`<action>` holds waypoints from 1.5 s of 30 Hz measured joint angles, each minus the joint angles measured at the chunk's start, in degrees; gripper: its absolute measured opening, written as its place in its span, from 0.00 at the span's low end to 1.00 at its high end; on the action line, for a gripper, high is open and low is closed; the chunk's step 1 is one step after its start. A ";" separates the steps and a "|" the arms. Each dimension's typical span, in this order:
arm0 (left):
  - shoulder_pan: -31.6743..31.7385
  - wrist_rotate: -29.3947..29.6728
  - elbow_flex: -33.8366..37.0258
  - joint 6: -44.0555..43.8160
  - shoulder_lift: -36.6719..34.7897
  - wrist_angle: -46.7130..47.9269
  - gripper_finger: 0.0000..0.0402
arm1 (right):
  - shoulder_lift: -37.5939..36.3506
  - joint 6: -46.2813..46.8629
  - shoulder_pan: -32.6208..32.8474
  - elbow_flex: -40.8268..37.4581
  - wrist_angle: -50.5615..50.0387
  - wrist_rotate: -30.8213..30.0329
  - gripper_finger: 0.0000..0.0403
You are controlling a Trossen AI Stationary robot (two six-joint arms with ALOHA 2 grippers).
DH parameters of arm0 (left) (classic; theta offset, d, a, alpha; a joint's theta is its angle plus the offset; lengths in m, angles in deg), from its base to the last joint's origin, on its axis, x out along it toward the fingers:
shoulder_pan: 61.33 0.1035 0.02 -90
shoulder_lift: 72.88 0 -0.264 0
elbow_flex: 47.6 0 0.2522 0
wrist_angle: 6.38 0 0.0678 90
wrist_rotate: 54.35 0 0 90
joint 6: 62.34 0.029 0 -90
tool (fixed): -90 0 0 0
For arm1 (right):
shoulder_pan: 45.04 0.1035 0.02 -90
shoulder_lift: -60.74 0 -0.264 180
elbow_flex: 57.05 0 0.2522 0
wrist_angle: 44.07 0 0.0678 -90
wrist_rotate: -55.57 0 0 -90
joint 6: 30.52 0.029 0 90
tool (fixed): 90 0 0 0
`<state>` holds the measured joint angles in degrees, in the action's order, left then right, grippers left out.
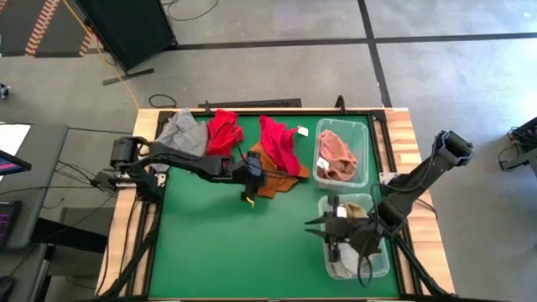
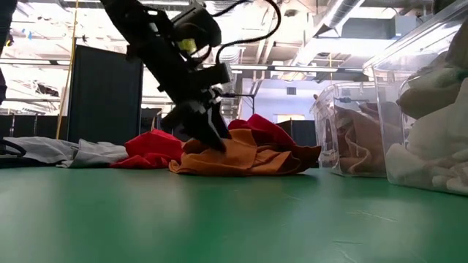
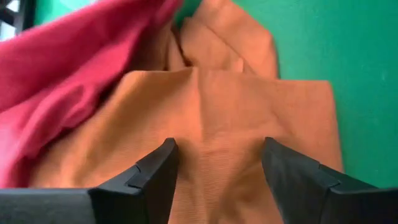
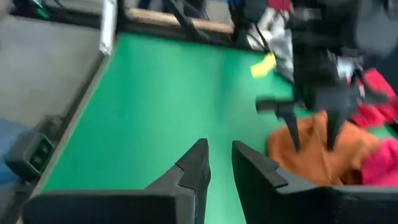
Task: Sort towels by color in basket
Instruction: Put the orange towel into the top transparent bin
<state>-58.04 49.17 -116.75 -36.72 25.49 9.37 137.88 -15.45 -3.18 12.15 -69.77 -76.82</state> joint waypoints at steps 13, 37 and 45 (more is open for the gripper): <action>4.26 -4.64 -0.31 -6.46 9.29 -2.91 0.63 | -0.02 -8.66 -1.06 -3.49 11.98 -0.26 0.25; -3.33 -5.92 -1.91 -8.26 -11.26 13.89 0.03 | -0.02 -10.61 -0.94 -3.49 12.64 0.26 0.25; -7.09 -3.91 -5.00 -9.81 -26.58 17.26 0.03 | -0.02 -11.06 -1.02 -3.49 12.75 0.26 0.25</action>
<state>-65.13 45.26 -121.75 -46.53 -1.09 26.62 137.86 -26.51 -4.20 8.66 -57.02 -76.56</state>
